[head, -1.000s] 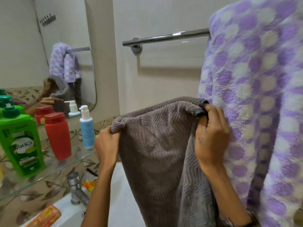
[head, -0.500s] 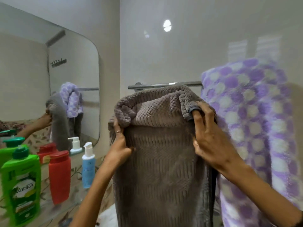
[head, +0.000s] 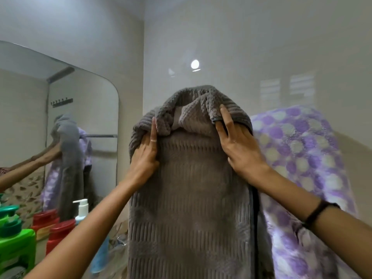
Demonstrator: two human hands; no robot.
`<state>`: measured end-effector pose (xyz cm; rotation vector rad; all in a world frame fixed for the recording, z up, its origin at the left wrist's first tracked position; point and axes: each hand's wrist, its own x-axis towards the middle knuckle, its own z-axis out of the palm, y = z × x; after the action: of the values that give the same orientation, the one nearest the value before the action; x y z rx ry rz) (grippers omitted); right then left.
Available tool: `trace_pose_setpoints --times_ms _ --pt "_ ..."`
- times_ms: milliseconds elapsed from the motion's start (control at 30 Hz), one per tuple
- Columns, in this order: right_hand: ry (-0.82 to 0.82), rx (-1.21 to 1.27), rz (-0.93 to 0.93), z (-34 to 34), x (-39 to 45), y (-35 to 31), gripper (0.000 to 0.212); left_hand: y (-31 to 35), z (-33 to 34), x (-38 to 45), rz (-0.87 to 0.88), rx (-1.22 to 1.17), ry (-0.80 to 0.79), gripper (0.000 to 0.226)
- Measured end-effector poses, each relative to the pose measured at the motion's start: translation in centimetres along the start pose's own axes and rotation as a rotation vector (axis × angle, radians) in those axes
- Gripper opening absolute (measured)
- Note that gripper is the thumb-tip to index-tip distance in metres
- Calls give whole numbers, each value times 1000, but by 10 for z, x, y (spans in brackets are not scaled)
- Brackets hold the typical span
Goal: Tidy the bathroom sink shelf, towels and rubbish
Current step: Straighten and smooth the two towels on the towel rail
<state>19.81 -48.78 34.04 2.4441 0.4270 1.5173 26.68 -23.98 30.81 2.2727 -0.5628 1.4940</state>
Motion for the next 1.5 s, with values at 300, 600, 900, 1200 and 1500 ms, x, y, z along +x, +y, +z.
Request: trace_pose_setpoints --times_ms 300,600,900,1200,1500 --pt "-2 -104 29 27 90 29 79 0 15 115 -321 -375 -76 103" --pt "-447 110 8 48 135 52 37 -34 84 128 -256 -217 -279 51" --pt "-710 320 450 41 131 52 68 -21 81 169 -310 84 -708 58" --pt "-737 121 399 53 141 44 32 -21 92 172 -263 -101 -625 27" --pt "12 33 193 66 76 1 29 -29 107 92 -210 -205 211 32"
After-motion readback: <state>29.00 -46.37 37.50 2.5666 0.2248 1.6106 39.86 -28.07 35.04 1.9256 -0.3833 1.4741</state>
